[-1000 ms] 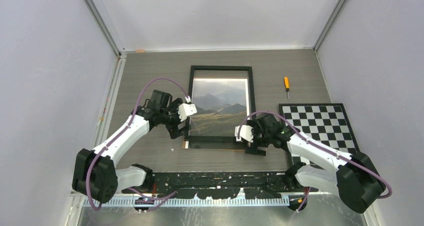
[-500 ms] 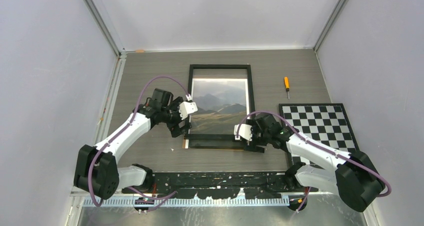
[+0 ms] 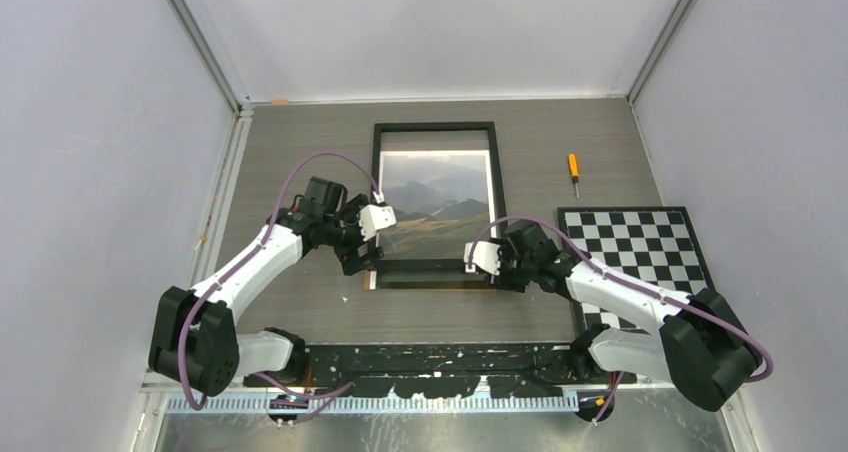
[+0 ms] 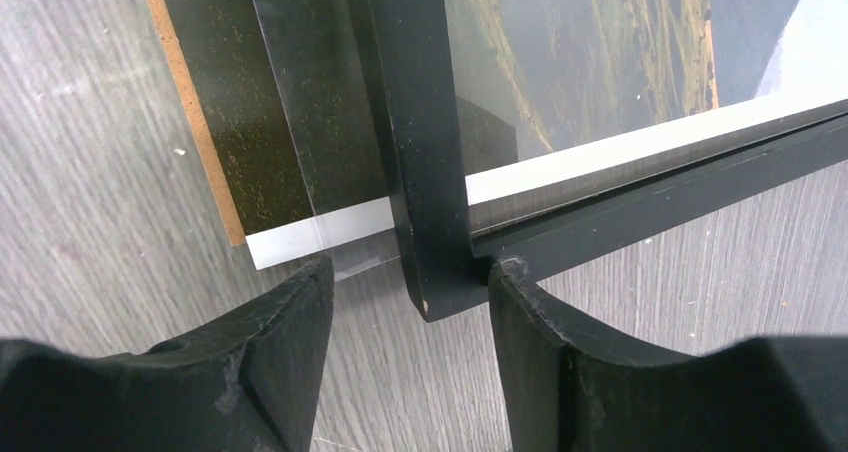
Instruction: Take the photo out of the frame
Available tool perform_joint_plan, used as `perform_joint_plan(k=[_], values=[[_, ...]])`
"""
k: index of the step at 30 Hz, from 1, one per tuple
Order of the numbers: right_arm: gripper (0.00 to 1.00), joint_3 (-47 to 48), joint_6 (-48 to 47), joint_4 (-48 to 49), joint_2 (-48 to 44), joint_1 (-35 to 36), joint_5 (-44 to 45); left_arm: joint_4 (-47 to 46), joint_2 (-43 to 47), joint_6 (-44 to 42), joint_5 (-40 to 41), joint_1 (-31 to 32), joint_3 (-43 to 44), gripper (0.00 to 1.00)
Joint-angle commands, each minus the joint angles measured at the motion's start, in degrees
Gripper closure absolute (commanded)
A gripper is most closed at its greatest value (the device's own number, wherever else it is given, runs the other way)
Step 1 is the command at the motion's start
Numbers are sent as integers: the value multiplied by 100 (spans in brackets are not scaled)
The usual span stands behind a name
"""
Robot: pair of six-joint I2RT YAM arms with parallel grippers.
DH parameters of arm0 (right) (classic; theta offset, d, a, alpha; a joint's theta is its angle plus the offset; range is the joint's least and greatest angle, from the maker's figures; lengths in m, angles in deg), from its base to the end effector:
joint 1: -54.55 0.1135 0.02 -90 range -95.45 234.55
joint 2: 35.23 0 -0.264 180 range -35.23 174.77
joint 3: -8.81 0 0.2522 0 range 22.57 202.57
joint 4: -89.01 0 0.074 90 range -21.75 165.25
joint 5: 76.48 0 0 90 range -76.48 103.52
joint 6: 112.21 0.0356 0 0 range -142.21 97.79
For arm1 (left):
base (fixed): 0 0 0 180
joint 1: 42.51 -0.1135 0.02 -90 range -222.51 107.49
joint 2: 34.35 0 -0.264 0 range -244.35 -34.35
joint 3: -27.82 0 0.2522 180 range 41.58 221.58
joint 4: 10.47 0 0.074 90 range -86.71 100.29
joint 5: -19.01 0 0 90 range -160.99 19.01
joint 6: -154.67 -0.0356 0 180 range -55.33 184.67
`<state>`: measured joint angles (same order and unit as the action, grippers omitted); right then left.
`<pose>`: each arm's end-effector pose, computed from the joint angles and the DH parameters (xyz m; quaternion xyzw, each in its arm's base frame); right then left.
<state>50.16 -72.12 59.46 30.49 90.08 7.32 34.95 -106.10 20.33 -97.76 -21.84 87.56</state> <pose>0.1651 0.1226 0.1617 -0.6564 0.6862 0.0123 0.3132 0.2198 -0.1001 0.2226 0.5565 0.7526 -0.1615 0.3126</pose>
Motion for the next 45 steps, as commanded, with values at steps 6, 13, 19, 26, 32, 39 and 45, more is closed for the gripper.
perform_joint_plan(k=[6,13,19,26,32,39,45], values=[[43,193,349,386,304,11,250,-39,185,-136,-181,25,2,4],[30,203,453,854,457,23,584,-50,148,-97,-192,25,-1,5],[28,203,402,1208,613,22,969,-87,114,-78,-176,25,15,5],[28,243,385,1548,764,22,1081,-90,19,-76,-170,25,98,5],[28,423,632,1486,933,21,1072,-68,-82,284,-167,30,260,5],[27,804,1403,448,433,-44,1010,-66,116,2099,-392,16,384,6],[25,1087,2502,-853,-458,-236,448,-204,614,2904,-536,16,62,8]])
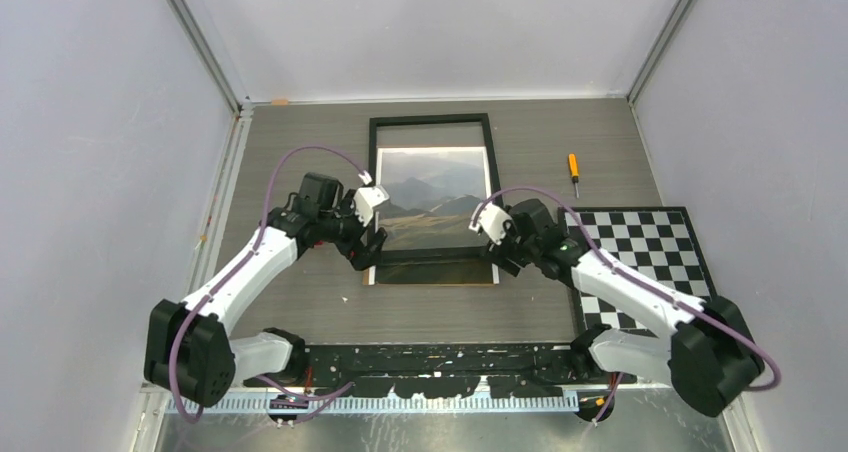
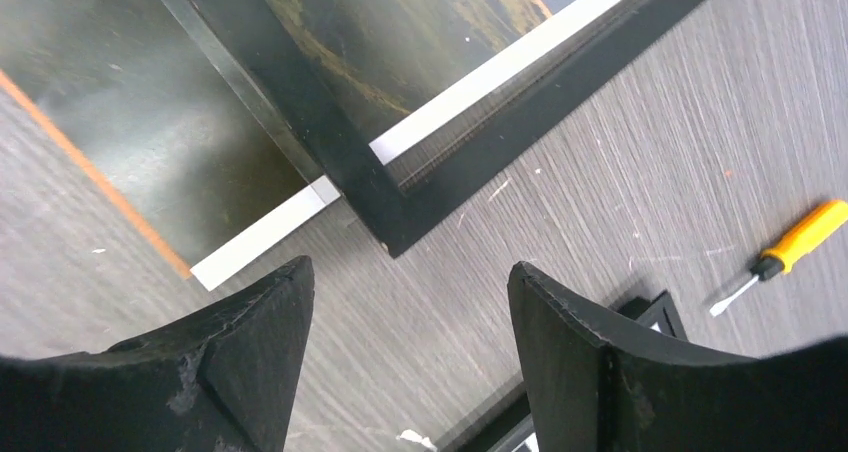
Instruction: Take the photo out of the frame
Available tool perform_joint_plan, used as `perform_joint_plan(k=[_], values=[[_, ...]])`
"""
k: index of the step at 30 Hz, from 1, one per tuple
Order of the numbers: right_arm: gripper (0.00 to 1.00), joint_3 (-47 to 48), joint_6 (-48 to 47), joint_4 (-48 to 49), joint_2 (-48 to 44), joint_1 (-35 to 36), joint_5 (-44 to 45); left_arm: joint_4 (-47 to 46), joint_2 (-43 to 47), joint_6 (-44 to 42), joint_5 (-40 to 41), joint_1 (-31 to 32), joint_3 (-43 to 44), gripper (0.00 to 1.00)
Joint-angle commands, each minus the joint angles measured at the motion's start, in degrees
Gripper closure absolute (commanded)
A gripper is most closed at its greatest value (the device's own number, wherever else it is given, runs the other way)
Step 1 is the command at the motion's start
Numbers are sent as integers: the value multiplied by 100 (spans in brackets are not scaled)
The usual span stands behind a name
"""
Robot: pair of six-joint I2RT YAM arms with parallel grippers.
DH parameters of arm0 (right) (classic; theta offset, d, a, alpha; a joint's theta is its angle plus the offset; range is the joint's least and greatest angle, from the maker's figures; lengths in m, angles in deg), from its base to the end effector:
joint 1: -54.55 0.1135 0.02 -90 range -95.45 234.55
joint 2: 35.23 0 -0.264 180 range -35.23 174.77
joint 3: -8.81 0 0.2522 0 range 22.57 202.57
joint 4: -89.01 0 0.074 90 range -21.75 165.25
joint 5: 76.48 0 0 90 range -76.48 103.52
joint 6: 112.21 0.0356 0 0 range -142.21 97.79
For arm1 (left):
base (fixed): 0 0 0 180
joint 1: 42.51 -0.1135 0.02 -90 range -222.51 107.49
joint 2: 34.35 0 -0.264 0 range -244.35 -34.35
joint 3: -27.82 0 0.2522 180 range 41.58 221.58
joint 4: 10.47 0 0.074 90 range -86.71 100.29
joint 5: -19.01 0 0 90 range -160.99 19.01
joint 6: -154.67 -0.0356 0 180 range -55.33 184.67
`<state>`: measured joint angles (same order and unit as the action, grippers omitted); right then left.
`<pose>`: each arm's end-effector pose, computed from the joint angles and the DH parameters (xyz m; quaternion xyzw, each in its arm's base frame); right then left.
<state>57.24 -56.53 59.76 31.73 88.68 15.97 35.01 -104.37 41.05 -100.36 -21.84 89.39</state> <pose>0.1908 0.1275 0.1951 -0.5182 0.7755 -0.0205 0.3600 0.2194 -0.1014 0.2397 0.4194 0.8224 -0.2333 0.3056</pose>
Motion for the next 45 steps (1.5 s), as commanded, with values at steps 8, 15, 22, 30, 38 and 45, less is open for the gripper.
perform_joint_plan(k=[8,15,22,30,38,45], values=[[24,1193,2933,-1971,-592,-873,-2045,-221,485,418,-258,167,-473,17],[27,1774,4599,-2210,196,-1988,-3463,-271,383,-1011,107,832,-669,19],[32,895,6161,-1630,628,-2888,-4369,-403,101,-1628,87,1142,-665,22],[41,147,6582,-510,1274,-2935,-4402,-862,-134,-1307,45,1205,-783,24],[51,-5,6534,144,1991,-2927,-4194,-1082,-141,-977,150,1255,-886,25],[57,-52,6516,371,2475,-2918,-4334,-1107,-143,-865,239,1256,-848,25]])
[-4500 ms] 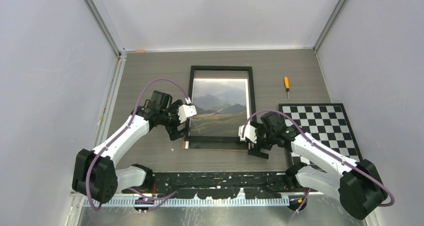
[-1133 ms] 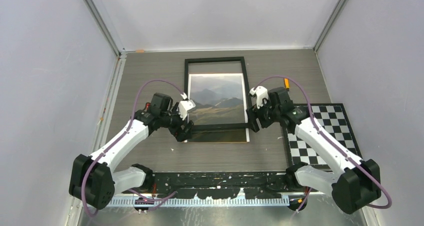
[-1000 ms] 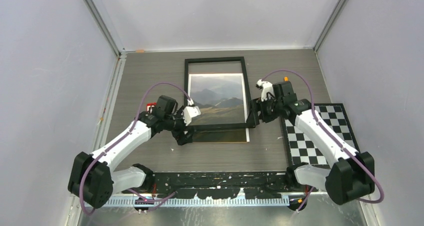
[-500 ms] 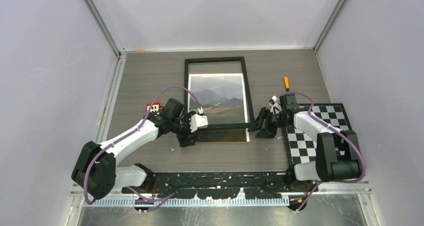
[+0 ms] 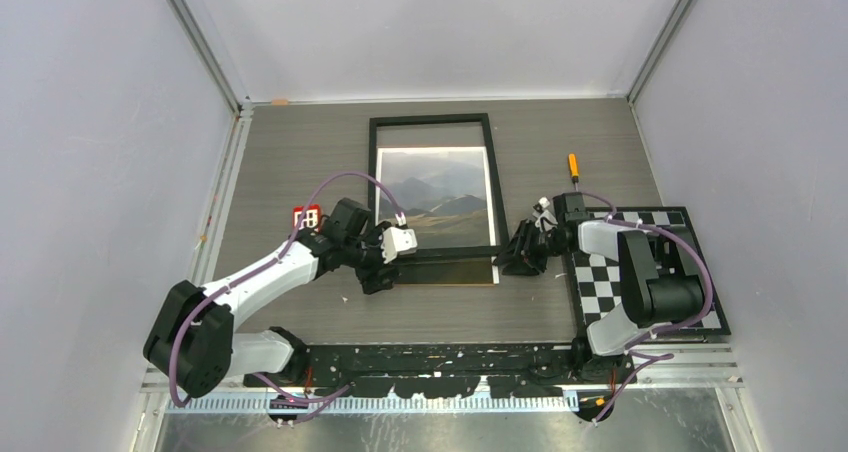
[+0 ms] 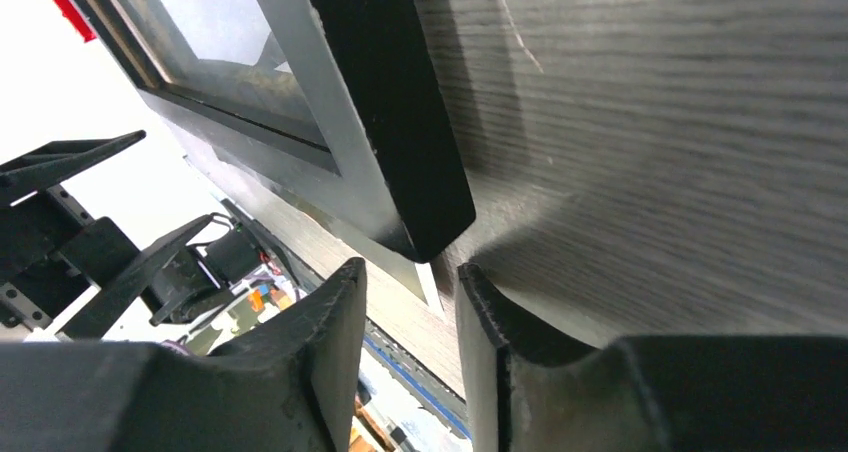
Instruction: Take the photo out of the frame
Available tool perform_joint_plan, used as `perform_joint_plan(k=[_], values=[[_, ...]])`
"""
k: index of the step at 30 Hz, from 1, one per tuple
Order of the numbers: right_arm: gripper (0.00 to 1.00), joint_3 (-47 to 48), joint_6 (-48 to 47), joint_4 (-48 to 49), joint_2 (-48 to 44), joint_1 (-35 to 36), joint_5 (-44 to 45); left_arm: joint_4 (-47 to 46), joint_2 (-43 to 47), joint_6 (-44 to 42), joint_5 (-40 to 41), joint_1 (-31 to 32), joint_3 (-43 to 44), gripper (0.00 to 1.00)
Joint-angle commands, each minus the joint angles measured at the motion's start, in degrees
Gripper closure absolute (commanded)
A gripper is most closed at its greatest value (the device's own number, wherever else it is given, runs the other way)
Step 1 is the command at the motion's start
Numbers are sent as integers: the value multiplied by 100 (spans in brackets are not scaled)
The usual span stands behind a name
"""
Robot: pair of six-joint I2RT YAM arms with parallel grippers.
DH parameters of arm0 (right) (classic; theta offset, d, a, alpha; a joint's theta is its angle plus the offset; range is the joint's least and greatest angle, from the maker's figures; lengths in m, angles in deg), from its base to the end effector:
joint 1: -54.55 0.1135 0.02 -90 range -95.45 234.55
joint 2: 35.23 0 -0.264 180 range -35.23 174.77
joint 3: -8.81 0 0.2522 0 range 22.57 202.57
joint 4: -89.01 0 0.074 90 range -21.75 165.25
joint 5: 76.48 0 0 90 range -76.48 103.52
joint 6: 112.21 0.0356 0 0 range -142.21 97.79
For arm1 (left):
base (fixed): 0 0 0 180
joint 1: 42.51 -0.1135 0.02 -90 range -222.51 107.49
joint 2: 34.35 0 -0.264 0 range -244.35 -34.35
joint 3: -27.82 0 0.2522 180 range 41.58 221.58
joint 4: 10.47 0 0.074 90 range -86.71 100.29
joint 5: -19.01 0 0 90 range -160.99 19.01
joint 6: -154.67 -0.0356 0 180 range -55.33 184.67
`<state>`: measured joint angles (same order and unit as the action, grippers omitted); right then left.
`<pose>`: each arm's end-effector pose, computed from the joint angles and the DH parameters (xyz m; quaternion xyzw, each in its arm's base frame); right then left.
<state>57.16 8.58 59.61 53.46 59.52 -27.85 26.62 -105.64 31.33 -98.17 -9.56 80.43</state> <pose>0.2381 0.0443 0.1197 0.1452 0.9116 0.3814 0.0498 0.1872 -0.1407 0.1954 0.5658 0.7400 -0.2236 0.2868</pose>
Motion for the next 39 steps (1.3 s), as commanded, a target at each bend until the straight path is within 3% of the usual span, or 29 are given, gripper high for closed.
perform_joint_plan(k=[1,7,17,25,27,33,39], values=[[60,-26,-6,412,380,18,-22,-261,-24,104,27,23,52,25],[63,63,-84,270,532,129,-34,-316,-128,168,-20,23,52,26],[83,-11,-128,314,149,135,-474,-352,-206,96,-135,64,117,26],[93,-15,-41,416,77,135,-633,-627,45,41,81,304,-75,25],[99,-14,-30,413,34,135,-653,-948,130,120,244,412,-136,23],[99,-7,28,426,-11,132,-690,-2062,-39,300,939,1274,-338,18],[99,-21,97,494,0,133,-713,-3665,-968,258,1641,2174,-293,20]])
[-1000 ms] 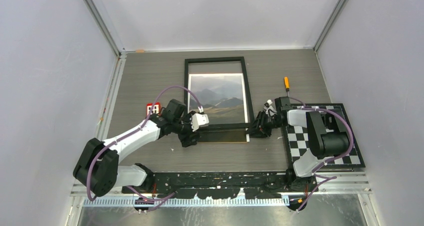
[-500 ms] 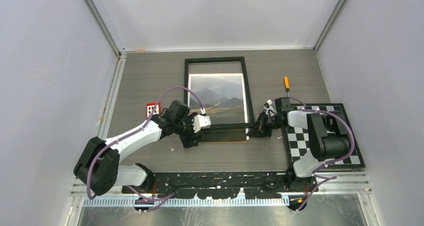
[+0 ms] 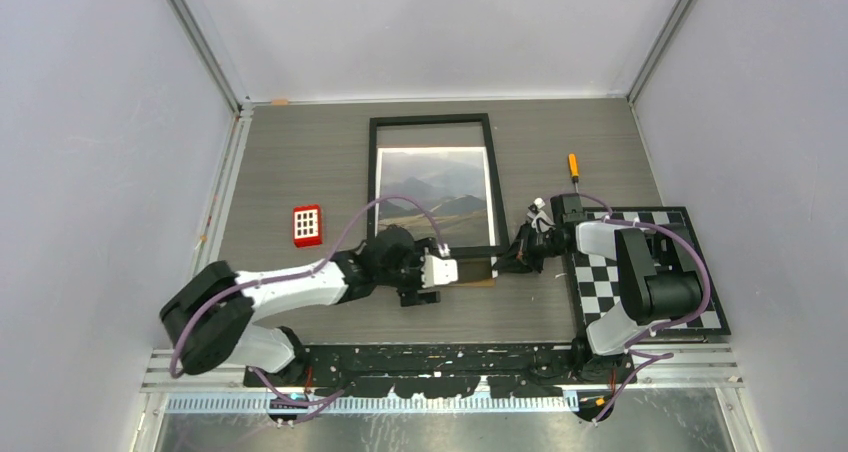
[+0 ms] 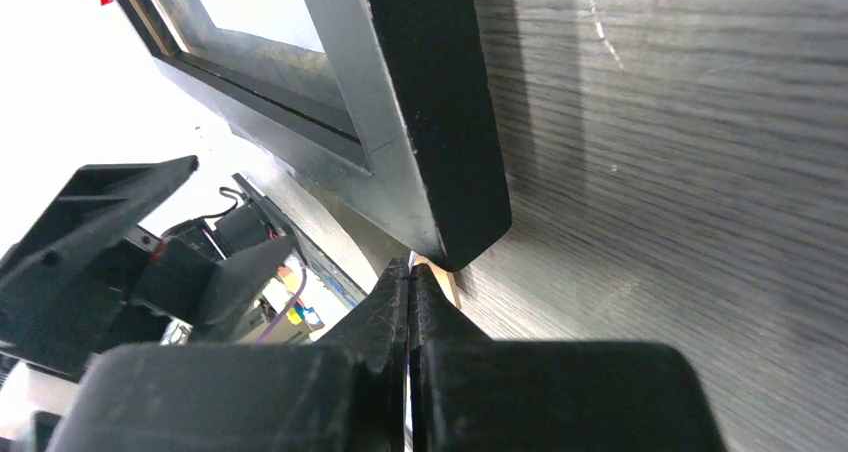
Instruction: Take the photo out of the frame
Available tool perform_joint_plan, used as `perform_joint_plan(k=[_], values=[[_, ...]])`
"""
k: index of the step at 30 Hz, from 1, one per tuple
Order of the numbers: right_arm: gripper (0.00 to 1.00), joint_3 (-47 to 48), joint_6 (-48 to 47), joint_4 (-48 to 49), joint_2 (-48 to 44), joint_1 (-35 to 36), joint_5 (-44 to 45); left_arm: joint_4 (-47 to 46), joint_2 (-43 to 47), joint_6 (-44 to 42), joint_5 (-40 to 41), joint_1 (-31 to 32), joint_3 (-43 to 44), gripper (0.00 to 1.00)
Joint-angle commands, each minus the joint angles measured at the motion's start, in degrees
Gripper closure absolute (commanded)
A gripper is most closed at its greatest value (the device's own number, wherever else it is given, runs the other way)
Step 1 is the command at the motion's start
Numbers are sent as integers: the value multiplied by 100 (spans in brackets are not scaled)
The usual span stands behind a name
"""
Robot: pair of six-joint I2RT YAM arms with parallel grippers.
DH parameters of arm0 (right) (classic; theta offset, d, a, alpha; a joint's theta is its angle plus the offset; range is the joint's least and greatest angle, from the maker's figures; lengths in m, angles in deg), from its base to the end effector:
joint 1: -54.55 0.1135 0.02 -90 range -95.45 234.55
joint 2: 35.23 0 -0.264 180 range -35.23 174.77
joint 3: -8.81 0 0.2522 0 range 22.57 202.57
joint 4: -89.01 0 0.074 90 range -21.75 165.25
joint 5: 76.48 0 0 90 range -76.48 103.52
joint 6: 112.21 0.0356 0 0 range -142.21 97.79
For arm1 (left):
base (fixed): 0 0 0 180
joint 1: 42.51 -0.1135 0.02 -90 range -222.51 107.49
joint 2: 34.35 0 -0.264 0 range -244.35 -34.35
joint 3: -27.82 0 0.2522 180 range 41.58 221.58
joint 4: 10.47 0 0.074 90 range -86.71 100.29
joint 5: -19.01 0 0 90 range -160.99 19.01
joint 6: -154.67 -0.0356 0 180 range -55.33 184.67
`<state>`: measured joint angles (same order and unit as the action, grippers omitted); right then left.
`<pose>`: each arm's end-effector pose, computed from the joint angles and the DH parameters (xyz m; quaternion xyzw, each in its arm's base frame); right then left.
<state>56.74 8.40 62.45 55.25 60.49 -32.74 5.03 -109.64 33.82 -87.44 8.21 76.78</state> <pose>0.2392 0.0507 0.1148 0.1236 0.8987 0.4191 0.0372 0.1565 -0.2073 0.1849 0.6344 0.6460 -0.1983 0.3753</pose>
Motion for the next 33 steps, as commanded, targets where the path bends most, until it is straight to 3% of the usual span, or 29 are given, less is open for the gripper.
perform_joint_plan(k=[1,12,22,33], values=[[99,19,128,220,-163,34,-222,-1686,-758,2,598,494,147,21],[99,15,156,250,-270,26,-271,-3276,-2181,91,951,1195,848,32],[99,10,178,268,-345,13,-253,-3474,-2565,136,1222,1317,1082,52],[99,28,182,292,-301,-6,-288,-3263,-2490,-247,1516,1326,879,59]])
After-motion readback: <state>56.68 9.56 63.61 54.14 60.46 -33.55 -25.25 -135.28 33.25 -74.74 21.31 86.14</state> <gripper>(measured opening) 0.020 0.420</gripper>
